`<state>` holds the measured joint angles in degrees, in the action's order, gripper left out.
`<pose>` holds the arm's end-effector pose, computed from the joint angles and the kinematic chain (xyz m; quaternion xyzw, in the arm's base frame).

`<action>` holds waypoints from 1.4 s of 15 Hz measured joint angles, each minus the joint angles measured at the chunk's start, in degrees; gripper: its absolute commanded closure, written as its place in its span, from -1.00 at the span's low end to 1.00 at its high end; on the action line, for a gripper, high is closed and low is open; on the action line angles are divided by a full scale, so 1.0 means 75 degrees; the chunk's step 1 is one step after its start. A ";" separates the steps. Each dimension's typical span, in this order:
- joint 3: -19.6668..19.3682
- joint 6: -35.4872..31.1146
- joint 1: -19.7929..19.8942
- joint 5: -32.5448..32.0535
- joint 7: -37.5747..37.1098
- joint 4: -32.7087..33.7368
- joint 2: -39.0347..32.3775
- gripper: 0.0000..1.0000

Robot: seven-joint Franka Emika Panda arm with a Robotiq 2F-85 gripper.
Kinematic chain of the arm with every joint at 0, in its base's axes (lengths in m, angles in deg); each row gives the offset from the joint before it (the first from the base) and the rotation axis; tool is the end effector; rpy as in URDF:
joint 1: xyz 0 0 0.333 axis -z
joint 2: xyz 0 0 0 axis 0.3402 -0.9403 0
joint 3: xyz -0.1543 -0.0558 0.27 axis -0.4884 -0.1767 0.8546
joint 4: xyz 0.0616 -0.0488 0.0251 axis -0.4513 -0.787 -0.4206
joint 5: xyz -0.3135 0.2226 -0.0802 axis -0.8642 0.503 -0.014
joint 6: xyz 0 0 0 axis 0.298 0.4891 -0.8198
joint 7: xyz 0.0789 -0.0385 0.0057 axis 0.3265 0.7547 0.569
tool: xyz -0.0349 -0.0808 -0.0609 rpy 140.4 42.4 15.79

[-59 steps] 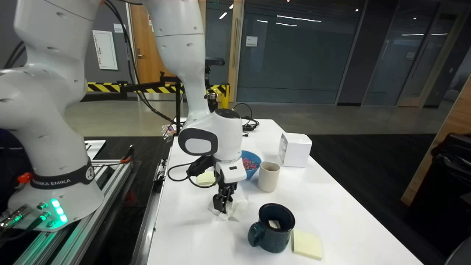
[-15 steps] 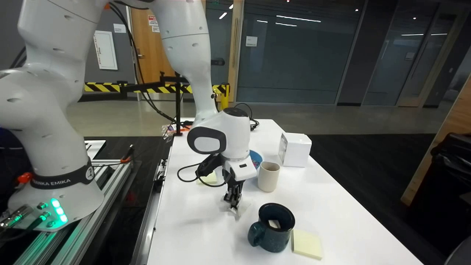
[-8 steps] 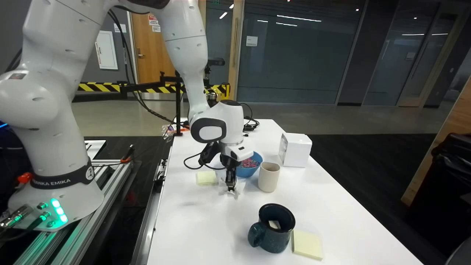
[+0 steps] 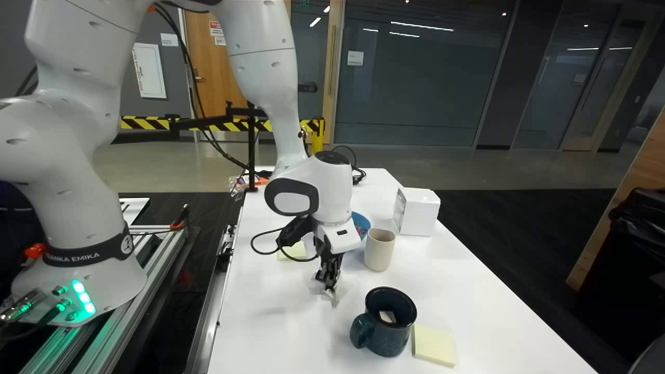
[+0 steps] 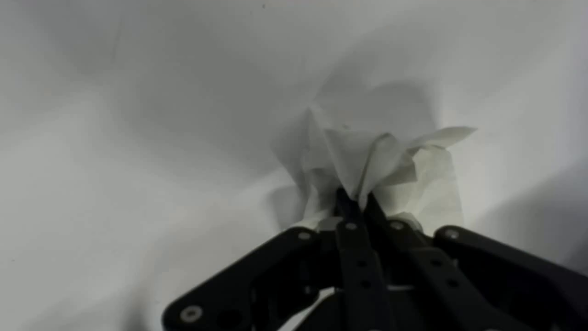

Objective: Use the paper towel to wipe the table

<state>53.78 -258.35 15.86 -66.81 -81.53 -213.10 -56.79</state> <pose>0.4723 0.0133 0.1286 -0.9618 0.2677 -0.0481 0.0293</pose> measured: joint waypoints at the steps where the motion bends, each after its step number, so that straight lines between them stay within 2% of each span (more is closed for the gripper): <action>1: 0.0114 -0.0011 0.0250 0.0085 0.0015 -0.0037 0.0022 0.98; 3: 0.0249 -0.0013 0.0576 0.0123 0.0019 -0.0062 0.0035 0.98; 6: 0.0177 -0.0014 0.0502 0.0107 0.0035 -0.0061 0.0036 0.98; 9: -0.0136 -0.0012 -0.0162 -0.0132 0.0132 -0.0054 0.0029 0.98; 13: -0.0452 0.0000 -0.1533 -0.0607 0.0135 -0.0005 -0.0010 0.98; 15: -0.0492 0.0011 -0.1904 -0.0650 0.0135 0.0056 -0.0043 0.98; 21: -0.0504 0.0022 -0.1737 -0.0618 0.0127 0.0074 -0.0050 0.98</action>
<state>50.01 -258.19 2.83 -71.45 -80.57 -212.55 -57.17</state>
